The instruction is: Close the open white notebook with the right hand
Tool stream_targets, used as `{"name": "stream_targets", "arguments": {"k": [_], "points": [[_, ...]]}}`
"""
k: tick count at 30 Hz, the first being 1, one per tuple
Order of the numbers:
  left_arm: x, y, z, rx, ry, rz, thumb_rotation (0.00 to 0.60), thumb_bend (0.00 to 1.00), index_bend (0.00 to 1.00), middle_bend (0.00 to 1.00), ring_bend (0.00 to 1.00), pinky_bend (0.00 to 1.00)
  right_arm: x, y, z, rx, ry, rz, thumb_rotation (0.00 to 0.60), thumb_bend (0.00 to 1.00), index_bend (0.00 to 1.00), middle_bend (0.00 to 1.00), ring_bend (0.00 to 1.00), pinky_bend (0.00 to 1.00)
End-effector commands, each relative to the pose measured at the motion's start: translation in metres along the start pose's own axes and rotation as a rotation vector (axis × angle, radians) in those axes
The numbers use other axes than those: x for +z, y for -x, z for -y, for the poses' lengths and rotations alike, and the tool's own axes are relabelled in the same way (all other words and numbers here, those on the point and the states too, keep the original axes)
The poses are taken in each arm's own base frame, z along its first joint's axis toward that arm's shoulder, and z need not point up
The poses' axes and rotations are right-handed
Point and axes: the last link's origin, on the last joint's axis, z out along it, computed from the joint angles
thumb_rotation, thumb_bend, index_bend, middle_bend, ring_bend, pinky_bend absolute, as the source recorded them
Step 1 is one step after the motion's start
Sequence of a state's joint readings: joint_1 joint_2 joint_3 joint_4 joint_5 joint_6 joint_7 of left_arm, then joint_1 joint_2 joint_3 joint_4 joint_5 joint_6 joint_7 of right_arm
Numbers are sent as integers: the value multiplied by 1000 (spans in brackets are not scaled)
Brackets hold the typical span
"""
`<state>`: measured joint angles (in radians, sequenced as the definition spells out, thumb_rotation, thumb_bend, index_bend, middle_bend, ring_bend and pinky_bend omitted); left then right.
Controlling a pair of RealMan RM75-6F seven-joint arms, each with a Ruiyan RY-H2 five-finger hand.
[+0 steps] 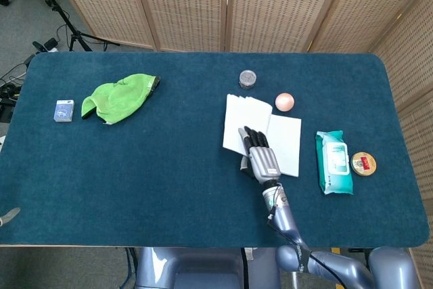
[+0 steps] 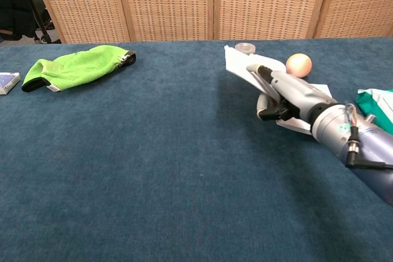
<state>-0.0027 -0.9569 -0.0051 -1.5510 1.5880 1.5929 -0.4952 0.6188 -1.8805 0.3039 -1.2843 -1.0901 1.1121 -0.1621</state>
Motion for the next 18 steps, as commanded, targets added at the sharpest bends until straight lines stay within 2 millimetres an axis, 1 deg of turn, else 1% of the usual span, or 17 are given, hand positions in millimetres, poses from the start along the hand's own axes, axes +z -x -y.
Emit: {"name": "stream_targets", "arguments": {"k": [1, 2, 4, 8, 12, 14, 15, 16, 17, 18], "points": [[0, 0, 0, 1, 1, 1, 600, 0, 0, 0, 0, 0, -1, -16, -14, 95, 45, -36, 600, 878, 0, 0, 0, 0], [0, 1, 0, 2, 2, 2, 600, 0, 0, 0, 0, 0, -1, -18, -17, 114, 55, -37, 600, 878, 0, 0, 0, 0], [0, 3, -2, 4, 10, 16, 600, 0, 0, 0, 0, 0, -4, -23, -32, 248, 124, -45, 600, 900, 0, 0, 0, 0], [-2, 3, -3, 6, 20, 19, 600, 0, 0, 0, 0, 0, -10, -29, -48, 400, 187, -58, 600, 930, 0, 0, 0, 0], [-4, 4, -4, 7, 24, 16, 600, 0, 0, 0, 0, 0, -17, -31, -58, 462, 228, -49, 600, 930, 0, 0, 0, 0], [-6, 4, -5, 10, 29, 14, 600, 0, 0, 0, 0, 0, -25, -31, -67, 518, 289, -12, 600, 928, 0, 0, 0, 0], [-7, 4, -5, 11, 30, 14, 600, 0, 0, 0, 0, 0, -27, -33, -69, 517, 299, -4, 600, 922, 0, 0, 0, 0], [-7, 4, -5, 12, 31, 13, 600, 0, 0, 0, 0, 0, -29, -35, -71, 503, 312, 4, 600, 894, 0, 0, 0, 0], [-7, 5, -6, 13, 32, 13, 600, 0, 0, 0, 0, 0, -31, -37, -73, 483, 322, 7, 600, 823, 0, 0, 0, 0], [-8, 6, -6, 17, 35, 16, 600, 0, 0, 0, 0, 0, -34, -42, -78, 424, 330, -10, 600, 760, 0, 0, 0, 0]]}}
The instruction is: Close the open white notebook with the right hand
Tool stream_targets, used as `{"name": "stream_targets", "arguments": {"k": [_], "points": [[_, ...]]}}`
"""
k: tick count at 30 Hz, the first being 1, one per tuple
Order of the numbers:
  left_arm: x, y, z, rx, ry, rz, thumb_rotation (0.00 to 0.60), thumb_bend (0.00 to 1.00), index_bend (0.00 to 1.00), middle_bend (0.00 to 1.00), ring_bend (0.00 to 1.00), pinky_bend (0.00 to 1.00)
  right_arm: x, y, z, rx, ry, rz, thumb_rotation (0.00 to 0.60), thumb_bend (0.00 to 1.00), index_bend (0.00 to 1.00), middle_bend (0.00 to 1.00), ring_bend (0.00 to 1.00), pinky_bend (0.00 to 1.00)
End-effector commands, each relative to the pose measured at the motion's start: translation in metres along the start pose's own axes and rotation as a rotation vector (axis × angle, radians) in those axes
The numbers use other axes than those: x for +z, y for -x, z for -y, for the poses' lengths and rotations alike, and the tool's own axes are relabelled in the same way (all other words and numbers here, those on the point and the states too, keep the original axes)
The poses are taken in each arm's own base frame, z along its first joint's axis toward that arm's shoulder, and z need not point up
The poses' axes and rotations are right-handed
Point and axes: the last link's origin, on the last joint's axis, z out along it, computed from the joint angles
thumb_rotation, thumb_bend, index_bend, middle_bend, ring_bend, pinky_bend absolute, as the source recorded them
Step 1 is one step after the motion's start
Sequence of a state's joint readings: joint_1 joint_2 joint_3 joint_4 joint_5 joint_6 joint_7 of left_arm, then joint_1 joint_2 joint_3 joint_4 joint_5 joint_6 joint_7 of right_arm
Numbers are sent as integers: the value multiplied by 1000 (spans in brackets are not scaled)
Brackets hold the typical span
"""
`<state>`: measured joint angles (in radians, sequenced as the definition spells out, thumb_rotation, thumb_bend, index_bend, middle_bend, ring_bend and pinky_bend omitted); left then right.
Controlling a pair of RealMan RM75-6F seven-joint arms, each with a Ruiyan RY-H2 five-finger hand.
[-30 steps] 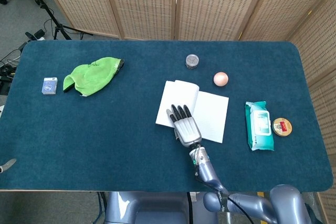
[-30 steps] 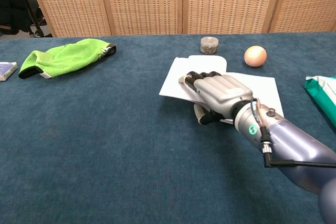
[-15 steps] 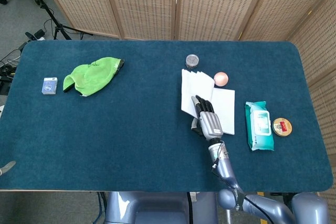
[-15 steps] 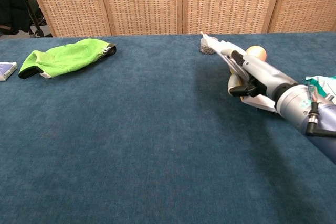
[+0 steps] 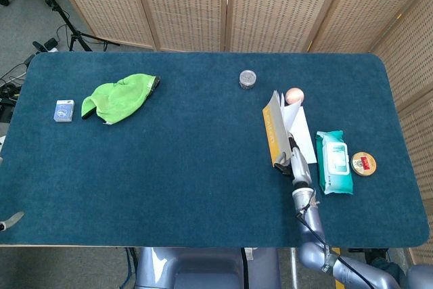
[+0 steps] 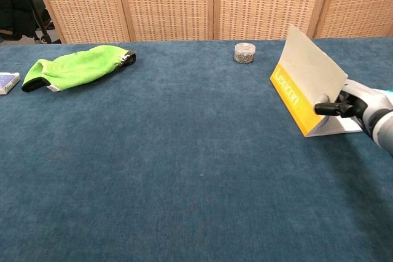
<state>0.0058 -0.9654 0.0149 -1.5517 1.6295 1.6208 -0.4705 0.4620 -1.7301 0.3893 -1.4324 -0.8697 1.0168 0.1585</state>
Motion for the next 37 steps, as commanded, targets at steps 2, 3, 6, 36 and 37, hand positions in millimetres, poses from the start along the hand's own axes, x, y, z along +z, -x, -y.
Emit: {"name": "stream_targets", "arguments": {"k": [2, 3, 6, 36, 37], "points": [[0, 2, -2, 7, 4, 3, 600, 0, 0, 0, 0, 0, -10, -21, -7, -127, 28, -59, 600, 485, 0, 0, 0, 0], [0, 2, -2, 8, 4, 3, 600, 0, 0, 0, 0, 0, -11, -25, -6, -151, 16, -87, 600, 392, 0, 0, 0, 0], [0, 3, -3, 11, 3, 3, 600, 0, 0, 0, 0, 0, -16, -37, 0, -234, -31, -209, 600, 164, 0, 0, 0, 0], [1, 10, -7, 62, 0, -9, 600, 0, 0, 0, 0, 0, -108, -173, -13, -859, -387, -400, 600, 2, 0, 0, 0, 0], [1, 10, -7, 65, -1, -11, 600, 0, 0, 0, 0, 0, -110, -174, -15, -860, -378, -402, 600, 2, 0, 0, 0, 0]]}}
